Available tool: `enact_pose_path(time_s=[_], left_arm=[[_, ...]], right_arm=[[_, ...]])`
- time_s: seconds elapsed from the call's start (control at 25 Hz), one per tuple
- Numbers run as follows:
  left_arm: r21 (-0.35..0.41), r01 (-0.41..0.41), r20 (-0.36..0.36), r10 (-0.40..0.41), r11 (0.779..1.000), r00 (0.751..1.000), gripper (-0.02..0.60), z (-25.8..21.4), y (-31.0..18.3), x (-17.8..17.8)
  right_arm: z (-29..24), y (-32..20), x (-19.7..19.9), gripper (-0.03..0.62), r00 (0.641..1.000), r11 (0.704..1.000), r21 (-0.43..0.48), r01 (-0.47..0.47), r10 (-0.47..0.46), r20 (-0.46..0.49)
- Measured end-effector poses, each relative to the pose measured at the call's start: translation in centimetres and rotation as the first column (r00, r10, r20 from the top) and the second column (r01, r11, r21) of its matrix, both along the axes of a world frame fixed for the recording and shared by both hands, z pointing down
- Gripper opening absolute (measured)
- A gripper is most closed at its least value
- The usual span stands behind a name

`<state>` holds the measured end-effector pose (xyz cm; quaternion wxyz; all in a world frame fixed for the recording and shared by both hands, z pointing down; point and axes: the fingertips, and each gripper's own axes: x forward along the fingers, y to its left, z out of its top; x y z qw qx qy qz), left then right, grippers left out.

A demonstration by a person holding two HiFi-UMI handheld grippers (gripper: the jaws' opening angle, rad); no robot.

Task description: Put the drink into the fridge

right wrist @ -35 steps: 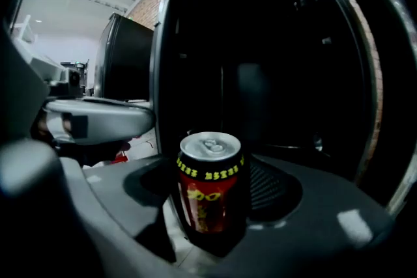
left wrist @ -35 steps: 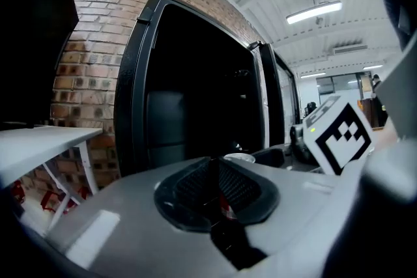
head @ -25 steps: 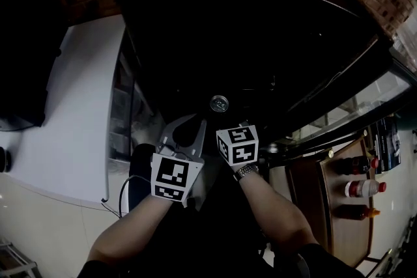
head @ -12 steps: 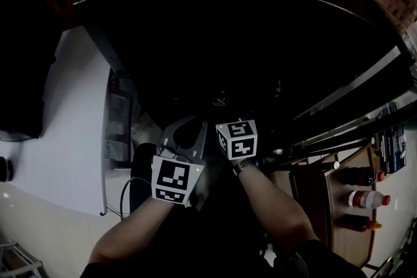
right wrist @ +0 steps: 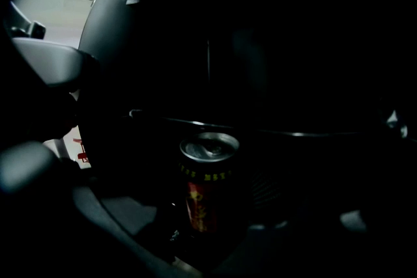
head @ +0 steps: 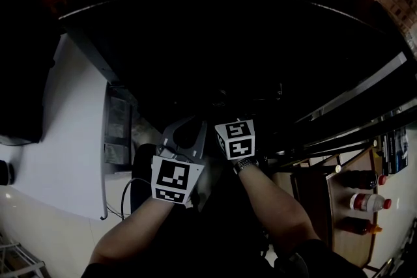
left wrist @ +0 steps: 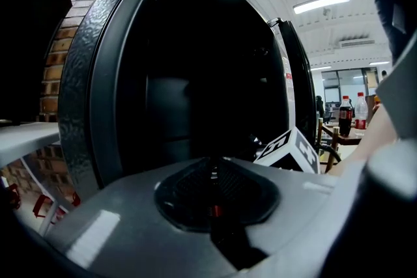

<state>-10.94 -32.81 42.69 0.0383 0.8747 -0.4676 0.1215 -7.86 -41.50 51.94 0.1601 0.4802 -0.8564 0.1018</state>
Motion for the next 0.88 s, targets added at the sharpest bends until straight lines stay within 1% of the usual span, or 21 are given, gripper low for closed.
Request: enact_pose_path(time_s=[0.2, 0.36, 0.6, 0.8, 0.84, 0.88], left_arm=[[0.003, 0.000, -0.007, 0.000, 1.000, 1.000, 0.032, -0.3, 0.4, 0.2], [0.014, -0.006, -0.013, 0.007, 1.000, 1.000, 0.033, -1.1, 1.7, 0.2], [0.038, -0.035, -0.020, 0.036, 0.999, 0.999, 0.032, -2.3, 5.3, 1.0], [0.049, -0.072, -0.021, 0.073, 0.996, 0.997, 0.032, -2.6, 10.2, 3.0], [0.053, -0.078, -0.022, 0.079, 0.996, 0.997, 0.032, -2.8, 11.2, 3.5], [0.058, -0.082, -0.026, 0.084, 0.995, 0.996, 0.032, -3.1, 12.2, 3.9]], right_arm=[[-0.5, 0.6, 0.5, 0.337, 1.000, 1.000, -0.002, -0.011, 0.011, -0.003], [-0.7, 2.7, 1.5, 0.337, 0.999, 0.999, -0.013, -0.033, 0.033, -0.006], [-2.6, 9.0, 3.7, 0.337, 0.995, 0.996, 0.004, -0.090, 0.089, 0.042], [-5.9, 15.7, 6.0, 0.336, 0.991, 0.991, 0.061, -0.122, 0.118, 0.071], [-6.8, 17.1, 6.5, 0.332, 0.990, 0.989, 0.074, -0.128, 0.122, 0.072], [-7.8, 18.5, 7.0, 0.310, 0.989, 0.987, 0.088, -0.133, 0.127, 0.072]])
